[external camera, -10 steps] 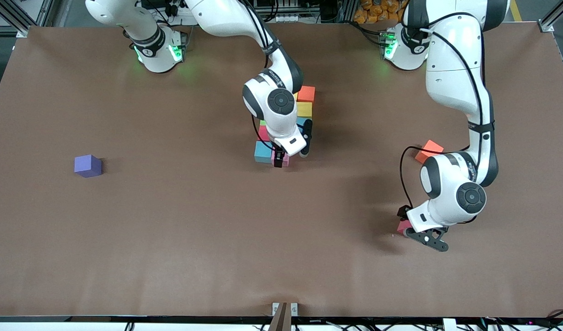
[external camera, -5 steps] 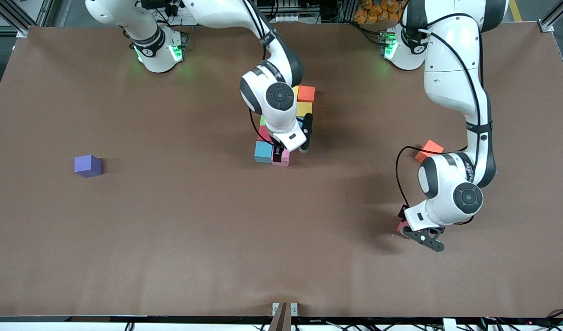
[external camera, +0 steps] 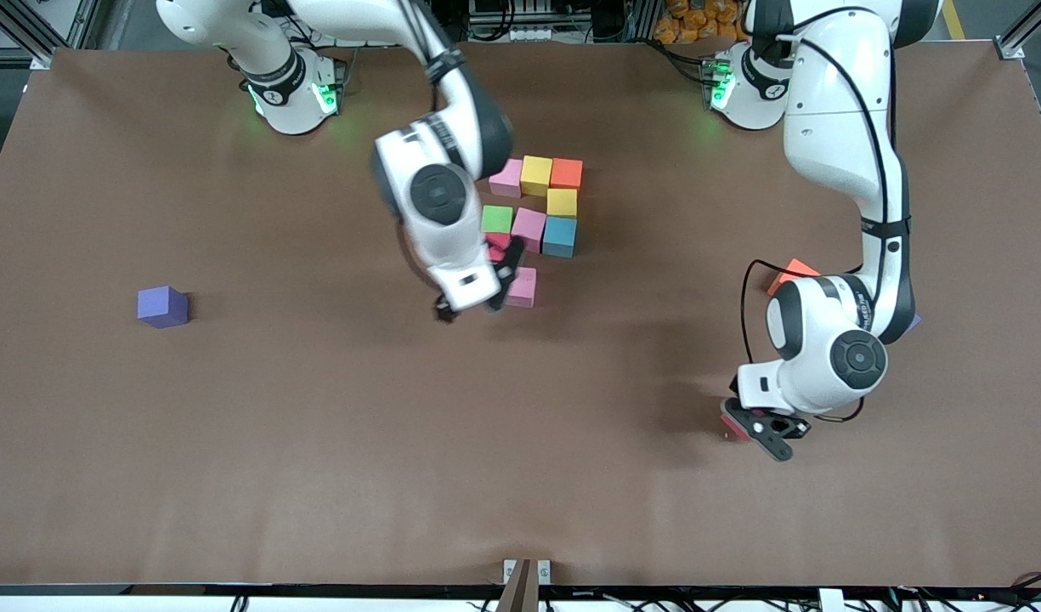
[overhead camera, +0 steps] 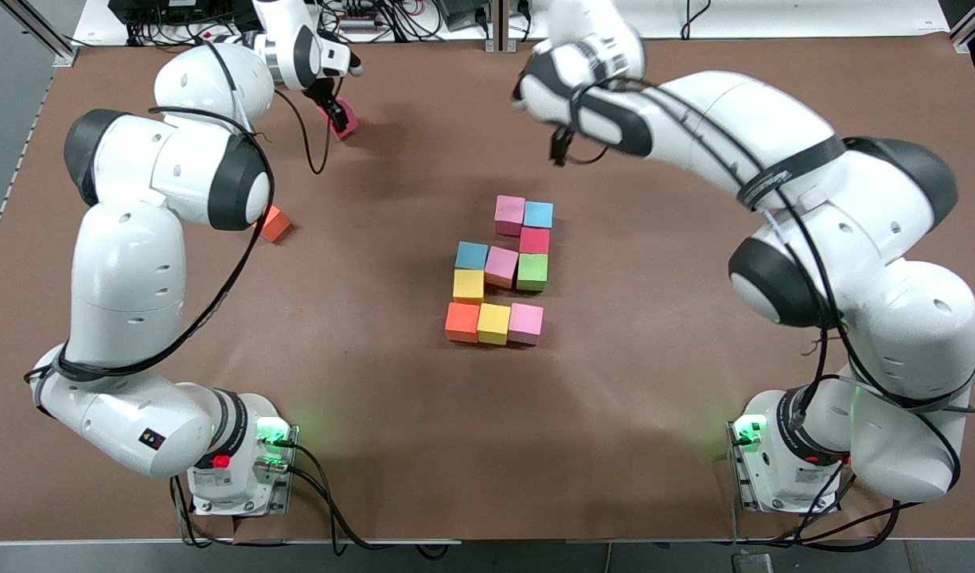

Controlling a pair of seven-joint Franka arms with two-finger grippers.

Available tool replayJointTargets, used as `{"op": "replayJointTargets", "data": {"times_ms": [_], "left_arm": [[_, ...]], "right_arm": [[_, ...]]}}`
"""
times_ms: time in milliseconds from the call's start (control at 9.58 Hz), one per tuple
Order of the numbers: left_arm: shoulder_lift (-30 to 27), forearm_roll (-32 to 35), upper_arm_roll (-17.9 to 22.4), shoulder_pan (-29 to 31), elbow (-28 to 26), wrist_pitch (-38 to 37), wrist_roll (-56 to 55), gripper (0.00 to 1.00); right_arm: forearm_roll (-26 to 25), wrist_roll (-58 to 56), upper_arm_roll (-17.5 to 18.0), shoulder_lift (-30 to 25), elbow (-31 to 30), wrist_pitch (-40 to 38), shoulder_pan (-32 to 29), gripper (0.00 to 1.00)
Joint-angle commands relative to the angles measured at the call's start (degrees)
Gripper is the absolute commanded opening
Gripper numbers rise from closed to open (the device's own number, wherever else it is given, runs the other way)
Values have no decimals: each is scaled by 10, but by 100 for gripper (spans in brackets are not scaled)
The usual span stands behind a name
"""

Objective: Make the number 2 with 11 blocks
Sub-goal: 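Lift the red cube with the left gripper while the right gripper withdraws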

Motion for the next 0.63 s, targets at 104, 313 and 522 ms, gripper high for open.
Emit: {"op": "replayJointTargets", "data": {"times_ms": [104,313,522], "left_arm": [[-78,73,-53,-29,-77,-2,-21,0],[-103,108,-88,-46,-102,-2,-57,0],[-131,111,-106,-82,-144,1,-100,0]], "right_arm": [[-5,-2,-1,-42,-4,-46,-111,100],[-5,-46,3,-46,4,-46,-202,100],[-3,-56,17,-44,15,-38,-297,100]]}}
